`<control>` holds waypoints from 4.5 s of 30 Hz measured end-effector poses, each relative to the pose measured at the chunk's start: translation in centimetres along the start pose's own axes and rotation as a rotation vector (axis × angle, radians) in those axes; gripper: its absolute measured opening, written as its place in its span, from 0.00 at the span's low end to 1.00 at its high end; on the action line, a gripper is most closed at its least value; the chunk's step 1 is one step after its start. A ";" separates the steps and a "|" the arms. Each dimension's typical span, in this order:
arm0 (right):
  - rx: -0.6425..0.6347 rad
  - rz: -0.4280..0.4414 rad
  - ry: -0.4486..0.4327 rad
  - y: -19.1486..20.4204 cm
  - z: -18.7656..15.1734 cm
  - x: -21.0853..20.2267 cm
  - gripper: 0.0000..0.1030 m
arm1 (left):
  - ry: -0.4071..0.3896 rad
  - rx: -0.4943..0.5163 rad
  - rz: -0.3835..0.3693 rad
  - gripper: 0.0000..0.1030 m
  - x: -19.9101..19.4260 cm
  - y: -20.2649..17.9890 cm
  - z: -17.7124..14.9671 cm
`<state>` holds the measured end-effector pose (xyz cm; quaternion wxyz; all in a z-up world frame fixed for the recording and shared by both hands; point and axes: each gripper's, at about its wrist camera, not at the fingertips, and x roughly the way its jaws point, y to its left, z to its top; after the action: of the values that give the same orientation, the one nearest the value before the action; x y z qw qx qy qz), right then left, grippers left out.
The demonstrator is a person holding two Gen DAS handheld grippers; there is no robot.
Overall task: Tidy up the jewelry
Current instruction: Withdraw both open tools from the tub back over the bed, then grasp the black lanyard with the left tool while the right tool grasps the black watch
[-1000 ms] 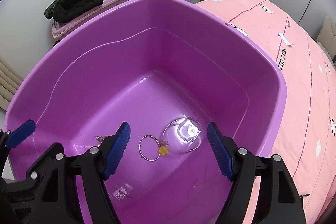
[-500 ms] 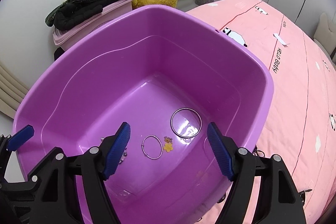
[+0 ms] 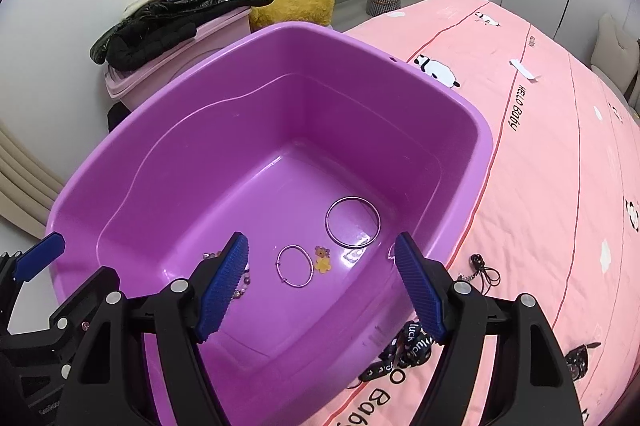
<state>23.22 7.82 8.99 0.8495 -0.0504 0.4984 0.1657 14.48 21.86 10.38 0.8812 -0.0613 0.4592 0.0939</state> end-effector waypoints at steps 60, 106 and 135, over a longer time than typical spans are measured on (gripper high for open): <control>0.574 -0.198 -0.191 -23.5 -33.8 -14.4 0.70 | -0.047 0.263 -0.243 0.91 -5.5 -17.1 -15.8; 0.643 -0.361 -0.137 -39.6 -30.4 1.0 0.70 | 0.049 0.161 -0.060 0.92 14.9 -23.5 -14.8; 0.610 -0.415 -0.139 -40.7 -29.4 2.9 0.65 | 0.020 0.157 -0.051 0.38 16.6 -24.7 -14.2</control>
<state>13.60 -37.16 -11.39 0.8727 0.1164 0.4453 -0.1631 17.90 -3.17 -10.84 0.8807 -0.0048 0.4724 0.0347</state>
